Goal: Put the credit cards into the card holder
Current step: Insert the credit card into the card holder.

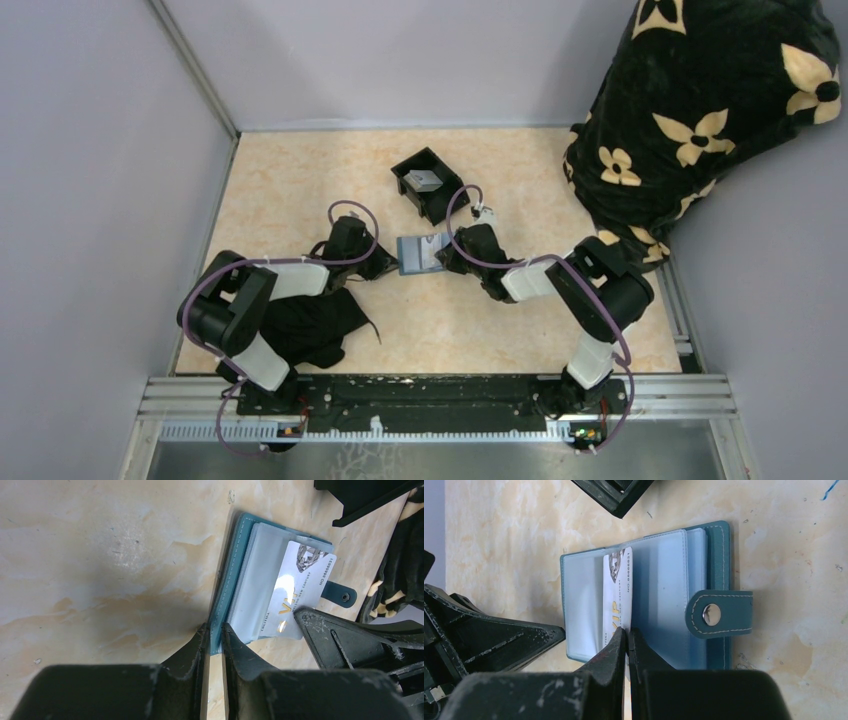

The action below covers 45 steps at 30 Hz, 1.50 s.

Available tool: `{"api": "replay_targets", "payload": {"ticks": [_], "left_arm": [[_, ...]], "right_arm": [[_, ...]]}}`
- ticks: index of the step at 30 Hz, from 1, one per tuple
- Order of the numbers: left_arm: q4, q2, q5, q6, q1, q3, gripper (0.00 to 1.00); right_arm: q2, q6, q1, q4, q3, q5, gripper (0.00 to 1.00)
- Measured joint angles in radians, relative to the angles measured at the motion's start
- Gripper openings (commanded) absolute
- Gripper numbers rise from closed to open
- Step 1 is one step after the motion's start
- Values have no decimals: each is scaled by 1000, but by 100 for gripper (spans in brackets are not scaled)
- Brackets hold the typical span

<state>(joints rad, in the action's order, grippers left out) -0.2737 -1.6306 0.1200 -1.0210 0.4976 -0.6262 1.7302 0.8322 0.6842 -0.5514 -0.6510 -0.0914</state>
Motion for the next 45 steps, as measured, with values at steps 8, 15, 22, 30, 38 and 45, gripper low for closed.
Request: {"api": "replay_targets", "payload": {"ticks": [8,15,22,30,38,45], "left_arm": [[-2,-1,1,0,0,0,20],[-2,-6,2,0,0,-6,20],[2,-10,3,0,0,-13,20],[11,-11,3,0,0,-17,20],[12,-11,3,0,0,-17,20],[11,-12,3,0,0,-18,20]], "right_arm": [[6,-1,0,-8,0,15,0],[6,-1,1,-11,4,18,0],[5,0,6,-24,17,21,0],[4,0,7,-23,16,21,0],[5,0,7,-15,12,19,0],[8,-1,8,16,-13,14,0]]}}
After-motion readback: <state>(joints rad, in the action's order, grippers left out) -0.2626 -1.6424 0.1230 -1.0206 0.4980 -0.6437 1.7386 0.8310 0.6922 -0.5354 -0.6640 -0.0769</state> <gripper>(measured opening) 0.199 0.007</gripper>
